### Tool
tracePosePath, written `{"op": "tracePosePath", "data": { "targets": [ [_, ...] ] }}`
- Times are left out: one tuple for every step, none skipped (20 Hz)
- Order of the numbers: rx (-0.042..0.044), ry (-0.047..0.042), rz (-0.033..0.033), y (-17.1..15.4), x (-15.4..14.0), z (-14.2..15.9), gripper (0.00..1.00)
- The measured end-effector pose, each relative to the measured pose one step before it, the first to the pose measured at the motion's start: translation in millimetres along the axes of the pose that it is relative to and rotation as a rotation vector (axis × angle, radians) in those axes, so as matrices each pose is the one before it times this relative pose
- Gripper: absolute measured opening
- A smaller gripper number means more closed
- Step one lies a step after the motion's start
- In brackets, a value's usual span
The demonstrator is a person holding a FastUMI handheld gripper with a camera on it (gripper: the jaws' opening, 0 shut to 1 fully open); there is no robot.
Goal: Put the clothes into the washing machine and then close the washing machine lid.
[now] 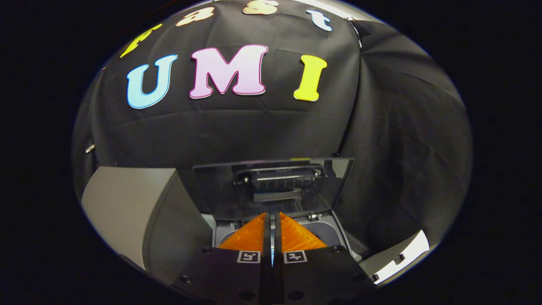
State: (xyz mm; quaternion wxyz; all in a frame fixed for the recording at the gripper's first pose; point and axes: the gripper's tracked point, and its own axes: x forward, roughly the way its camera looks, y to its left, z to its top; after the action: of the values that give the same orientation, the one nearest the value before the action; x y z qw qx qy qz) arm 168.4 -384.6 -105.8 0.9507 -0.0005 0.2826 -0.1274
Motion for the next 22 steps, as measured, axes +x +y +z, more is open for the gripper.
{"op": "tracePosePath", "data": {
  "targets": [
    [-0.01389, 0.02471, -0.00185, -3.25, 5.06, -9.95, 0.06],
    [-0.01707, 0.02107, -0.0101, -5.42, 5.18, -9.95, 0.05],
    [-0.02063, 0.02364, -0.0113, -4.53, 4.27, -10.92, 0.18],
    [-0.01101, 0.01582, 0.00224, -2.68, 4.58, -6.96, 0.3],
    [-0.0052, 0.01897, -0.00417, -3.43, 5.89, -9.53, 0.43],
    [-0.00014, 0.01661, 0.00559, -1.52, 7.85, -10.25, 0.55],
    [-0.00636, 0.01053, 0.00933, -1.22, 7.3, -8.33, 0.67],
    [-0.00897, 0.02649, -0.00172, -1.54, 6.36, -11.97, 0.7],
    [-0.01281, 0.02314, 0.0056, -1.72, 2.7, -8.99, 0.74],
    [-0.00767, 0.02106, 0.0013, -1.49, 7.24, -9.0, 0.85],
    [-0.00668, 0.0209, -0.00186, -2.82, 13.8, -12.64, 0.88],
    [-0.00158, 0.01861, 0.01364, 2.14, 7.65, -9.87, 0.9],
    [0.00118, 0.0278, -0.00233, -0.19, 6.61, -10.89, 0.93],
    [-0.00692, 0.01465, 0.00666, -0.29, 9.03, -9.09, 1.0],
    [-0.00529, 0.02318, 0.00058, -2.55, 10.47, -10.71, 1.0],
    [-0.00853, 0.01512, 0.00814, 0.1, 5.73, -8.54, 1.0],
    [-0.00883, 0.00607, 0.00022, 0.48, 7.14, -5.91, 1.0],
    [-0.01451, 0.00761, -0.00291, -0.39, 6.91, -5.33, 0.99],
    [-0.01466, 0.00333, 0.00073, -1.68, 4.91, -3.92, 1.0],
    [-0.01135, 0.00307, -0.00685, -2.25, 3.93, -2.74, 1.0],
    [-0.00117, 0.00076, 0.0, -0.44, 2.92, -2.41, 1.0],
    [0.00415, -0.00527, 0.00222, 0.53, 1.14, 0.05, 0.99]
  ]
}}
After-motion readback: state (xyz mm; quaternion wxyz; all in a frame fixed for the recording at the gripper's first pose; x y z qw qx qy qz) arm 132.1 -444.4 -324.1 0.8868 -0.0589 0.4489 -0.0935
